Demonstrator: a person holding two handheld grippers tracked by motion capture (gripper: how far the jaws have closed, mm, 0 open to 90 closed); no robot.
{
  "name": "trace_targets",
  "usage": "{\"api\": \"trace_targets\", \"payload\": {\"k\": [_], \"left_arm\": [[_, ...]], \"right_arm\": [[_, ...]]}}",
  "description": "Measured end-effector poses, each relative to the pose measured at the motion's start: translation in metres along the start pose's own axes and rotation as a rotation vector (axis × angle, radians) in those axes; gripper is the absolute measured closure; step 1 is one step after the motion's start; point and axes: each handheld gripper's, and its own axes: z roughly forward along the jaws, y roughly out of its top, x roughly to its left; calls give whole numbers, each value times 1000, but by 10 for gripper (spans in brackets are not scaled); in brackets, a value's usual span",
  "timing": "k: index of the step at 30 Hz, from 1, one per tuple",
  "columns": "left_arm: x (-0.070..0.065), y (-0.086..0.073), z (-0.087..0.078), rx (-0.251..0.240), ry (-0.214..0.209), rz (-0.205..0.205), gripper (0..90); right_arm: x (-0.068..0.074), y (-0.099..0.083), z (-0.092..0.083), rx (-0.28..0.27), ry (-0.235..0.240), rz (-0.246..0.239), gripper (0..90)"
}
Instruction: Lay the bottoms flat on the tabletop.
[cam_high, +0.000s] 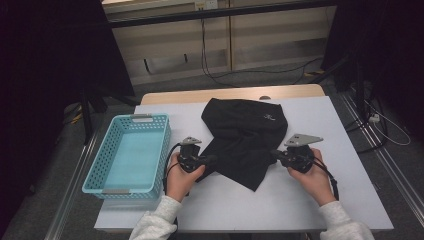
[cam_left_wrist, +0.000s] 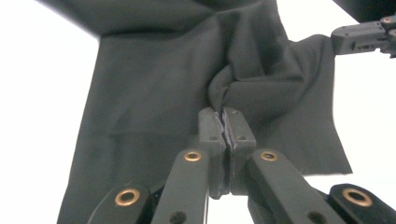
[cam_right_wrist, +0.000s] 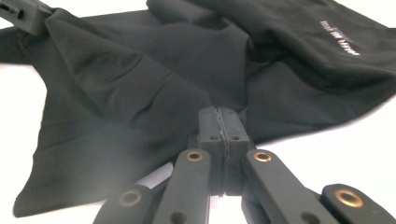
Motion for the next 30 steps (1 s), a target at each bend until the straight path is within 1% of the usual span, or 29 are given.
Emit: {"api": "trace_targets", "payload": {"k": [1, 2, 3, 4, 5, 6, 7, 8, 9, 10, 11, 12, 13, 14, 15, 16, 17, 19, 20, 21, 22, 24, 26, 28, 29, 30], "left_arm": [[1, -2, 3, 9, 15, 6, 878], [1, -2, 3, 9, 15, 6, 878], [1, -2, 4, 18, 21, 13, 878], [1, -2, 4, 18, 21, 13, 878], [0, -3, 5, 22, 24, 16, 878], [0, -3, 5, 25, 22, 20, 877], [0, -3, 5, 24, 30, 23, 878], [1, -3, 5, 26, 29, 22, 877], [1, -3, 5, 26, 29, 22, 877], [1, -4, 5, 25, 27, 19, 877], [0, -4, 5, 25, 20, 13, 877], [0, -4, 5, 25, 20, 13, 877], [-1, -4, 4, 27, 16, 13, 877], [-2, -4, 4, 21, 16, 16, 877], [-4, -3, 3, 24, 7, 21, 877], [-4, -3, 3, 24, 7, 21, 877], [-4, -3, 2, 24, 5, 23, 877], [-5, -4, 2, 21, 8, 22, 877], [-5, -4, 2, 21, 8, 22, 877], [-5, -4, 1, 20, 8, 24, 877], [-5, -4, 0, 18, 8, 25, 877], [-5, -4, -2, 11, 6, 22, 876], [-4, -4, -4, 6, 12, 19, 877], [-2, -4, -5, -1, 11, 4, 876], [-1, -4, -6, -6, 15, 1, 876], [-1, -4, -7, -10, 17, -6, 876]], "right_arm": [[2, 0, 10, 23, -15, -26, 900], [2, 0, 10, 23, -15, -26, 900], [3, -1, 20, 43, -22, -36, 899], [3, -1, 20, 43, -22, -36, 899], [3, -3, 26, 66, -44, -53, 865], [3, -4, 27, 59, -54, -53, 829], [3, -4, 27, 57, -57, -52, 791], [3, -3, 24, 52, -70, -58, 750], [3, -3, 24, 52, -70, -58, 750], [3, -2, 22, 42, -81, -50, 682], [0, -1, 13, 19, -85, 9, 620], [0, -1, 13, 19, -85, 9, 620], [0, 0, 7, 9, -75, 17, 609], [0, 0, 1, -10, -73, 15, 579], [3, -1, -8, -27, -47, 18, 538], [3, -1, -8, -27, -47, 18, 538], [6, -3, -14, -28, -49, 6, 510], [9, -6, -17, -30, -37, 21, 485], [9, -6, -17, -30, -37, 21, 485], [13, -8, -17, -22, -48, 23, 422], [15, -9, -18, -17, -52, 19, 408], [16, -11, -19, -15, -44, 21, 419], [20, -12, -21, -17, -36, 17, 405], [29, -15, -23, -13, -22, 2, 408], [29, -15, -23, -13, -22, 2, 408], [32, -16, -23, -10, -13, -1, 416]]}}
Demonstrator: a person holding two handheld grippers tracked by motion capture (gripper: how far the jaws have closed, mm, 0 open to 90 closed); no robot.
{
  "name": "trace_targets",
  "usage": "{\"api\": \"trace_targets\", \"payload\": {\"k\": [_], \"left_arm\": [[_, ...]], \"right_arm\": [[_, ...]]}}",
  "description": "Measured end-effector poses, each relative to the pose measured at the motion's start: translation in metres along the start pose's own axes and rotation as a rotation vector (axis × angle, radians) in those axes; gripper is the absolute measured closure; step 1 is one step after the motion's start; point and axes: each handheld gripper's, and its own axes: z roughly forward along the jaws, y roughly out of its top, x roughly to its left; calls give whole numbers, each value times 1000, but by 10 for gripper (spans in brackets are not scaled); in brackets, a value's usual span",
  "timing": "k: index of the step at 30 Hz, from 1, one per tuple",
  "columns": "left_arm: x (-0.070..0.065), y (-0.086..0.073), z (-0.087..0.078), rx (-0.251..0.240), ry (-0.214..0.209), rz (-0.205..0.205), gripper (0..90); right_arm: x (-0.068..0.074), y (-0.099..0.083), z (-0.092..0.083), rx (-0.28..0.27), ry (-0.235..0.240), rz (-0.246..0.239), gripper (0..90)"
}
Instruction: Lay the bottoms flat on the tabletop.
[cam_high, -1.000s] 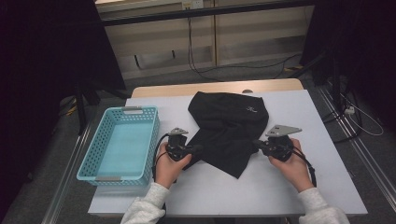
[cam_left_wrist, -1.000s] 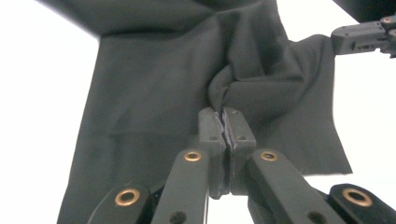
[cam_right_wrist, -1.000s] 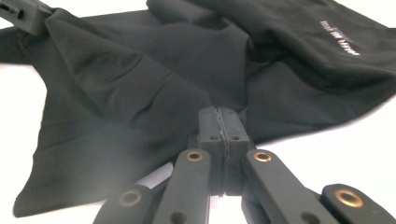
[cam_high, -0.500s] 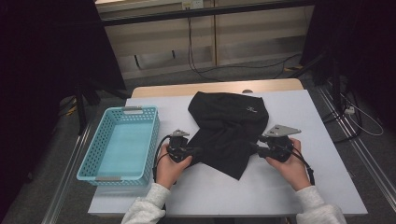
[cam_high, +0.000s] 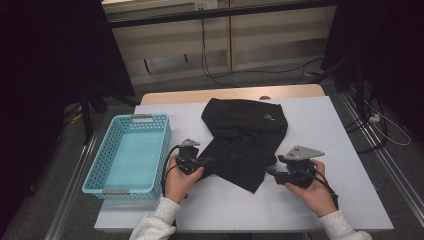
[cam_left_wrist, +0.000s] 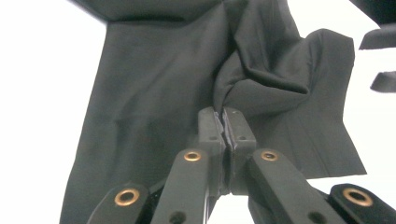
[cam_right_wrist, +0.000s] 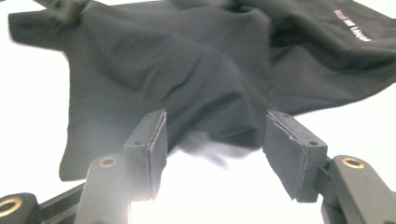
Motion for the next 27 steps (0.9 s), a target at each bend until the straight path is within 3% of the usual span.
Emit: {"api": "trace_targets", "payload": {"k": [6, 10, 14, 20, 22, 23, 27], "left_arm": [[5, 1, -3, -7, 10, -18, 876], [5, 1, -2, -7, 8, -20, 875], [4, 1, -3, -7, 4, -16, 875], [3, 1, -1, -4, -2, -16, 876], [3, 2, -2, -5, -4, -13, 876], [3, 3, -3, -9, -6, -17, 876], [4, 4, -5, -22, -14, -22, 876]], "right_arm": [[11, -2, 2, 14, 41, -37, 479], [16, -4, 10, 38, 84, -37, 606], [23, -3, 17, 58, 128, -68, 663], [37, -1, 35, 103, 129, -88, 643], [38, 0, 38, 91, 138, -77, 699], [37, 2, 40, 93, 140, -88, 869], [34, 4, 41, 95, 146, -99, 900]]}}
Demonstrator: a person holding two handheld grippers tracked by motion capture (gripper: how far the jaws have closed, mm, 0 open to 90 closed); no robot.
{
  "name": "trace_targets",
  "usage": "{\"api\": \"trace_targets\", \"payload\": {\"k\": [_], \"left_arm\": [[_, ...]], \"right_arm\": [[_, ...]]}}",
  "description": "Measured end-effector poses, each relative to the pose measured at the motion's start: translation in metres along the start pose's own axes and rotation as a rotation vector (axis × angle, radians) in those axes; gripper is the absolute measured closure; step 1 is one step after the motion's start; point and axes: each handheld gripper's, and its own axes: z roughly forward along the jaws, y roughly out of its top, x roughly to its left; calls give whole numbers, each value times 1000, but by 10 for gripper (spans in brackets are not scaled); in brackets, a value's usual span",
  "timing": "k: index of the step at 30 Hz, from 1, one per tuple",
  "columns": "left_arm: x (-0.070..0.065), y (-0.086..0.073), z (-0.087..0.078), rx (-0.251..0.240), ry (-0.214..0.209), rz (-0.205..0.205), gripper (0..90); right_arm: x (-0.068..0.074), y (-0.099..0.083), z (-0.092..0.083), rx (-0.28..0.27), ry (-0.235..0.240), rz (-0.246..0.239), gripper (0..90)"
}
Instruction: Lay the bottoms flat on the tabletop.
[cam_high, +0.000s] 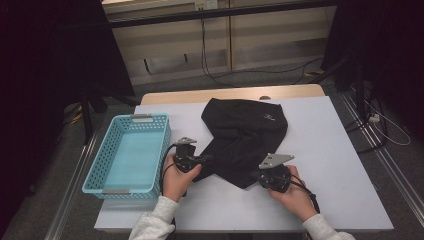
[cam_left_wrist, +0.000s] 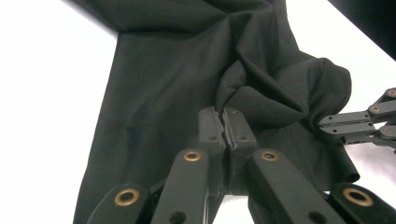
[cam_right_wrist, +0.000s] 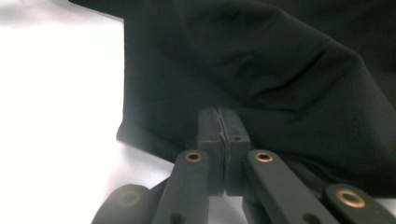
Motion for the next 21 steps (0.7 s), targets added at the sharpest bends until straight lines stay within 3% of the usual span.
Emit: {"api": "trace_targets", "payload": {"k": [1, 2, 5, 6, 8, 14, 21], "left_arm": [[1, 1, -1, -1, 1, 0, 876], [2, 1, -1, -5, 9, -4, 875], [6, 2, 1, -2, 8, -21, 875], [8, 1, 4, 3, 14, -33, 875], [9, 1, 5, 7, 15, -35, 873], [9, 0, 6, 24, 10, -34, 876], [-9, 0, -4, 21, -32, -6, 875]], "right_arm": [[-1, 1, -2, 0, -21, -3, 900], [-6, 3, -7, -6, 6, 24, 900], [-12, 5, -11, -32, -11, 45, 900], [-17, 7, -9, -45, -24, 67, 900], [-21, 7, -2, -32, -48, 64, 900], [-25, 8, 10, -9, -37, 76, 900], [-20, 8, -15, -42, -15, 64, 900]]}}
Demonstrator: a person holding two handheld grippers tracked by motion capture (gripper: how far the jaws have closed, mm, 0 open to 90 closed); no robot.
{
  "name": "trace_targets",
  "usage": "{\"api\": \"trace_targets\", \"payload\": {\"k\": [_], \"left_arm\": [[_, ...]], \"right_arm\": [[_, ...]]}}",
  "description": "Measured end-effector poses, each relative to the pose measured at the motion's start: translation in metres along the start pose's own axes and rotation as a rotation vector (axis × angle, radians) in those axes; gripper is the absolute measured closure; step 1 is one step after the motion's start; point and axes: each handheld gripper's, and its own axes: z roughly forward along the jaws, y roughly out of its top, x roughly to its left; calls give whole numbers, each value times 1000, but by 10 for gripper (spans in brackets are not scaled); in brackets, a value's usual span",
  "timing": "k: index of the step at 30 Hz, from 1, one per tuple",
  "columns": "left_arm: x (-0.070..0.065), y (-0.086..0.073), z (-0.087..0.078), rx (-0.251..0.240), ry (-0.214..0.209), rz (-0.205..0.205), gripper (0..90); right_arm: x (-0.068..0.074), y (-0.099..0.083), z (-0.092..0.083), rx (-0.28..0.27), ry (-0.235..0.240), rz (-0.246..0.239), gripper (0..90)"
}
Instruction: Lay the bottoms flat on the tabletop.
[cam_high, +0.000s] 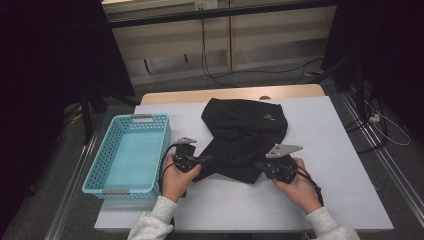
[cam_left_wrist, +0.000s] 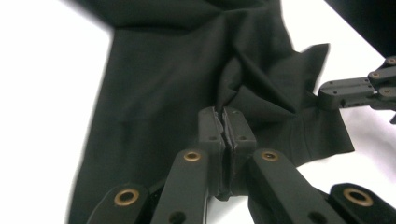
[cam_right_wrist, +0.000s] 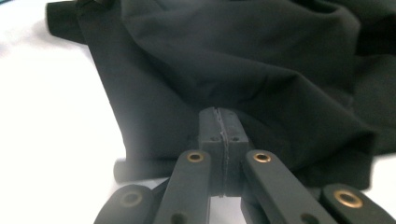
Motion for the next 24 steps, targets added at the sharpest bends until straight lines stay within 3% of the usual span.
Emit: {"api": "trace_targets", "payload": {"k": [6, 9, 13, 18, 24], "left_arm": [[-19, -5, -6, 17, -45, 9, 874], [-28, -10, -4, 40, -67, 19, 874], [-37, -18, 1, 79, -88, 49, 868], [-39, -28, 2, 134, -93, 61, 882], [-33, -30, 2, 129, -76, 46, 893]], "right_arm": [[3, -11, -37, -29, -18, 11, 900], [3, -16, -48, -36, -12, 21, 900], [6, -24, -62, -19, -22, -1, 900], [10, -38, -60, 44, 1, -15, 900], [16, -39, -58, 62, -7, -45, 900]]}}
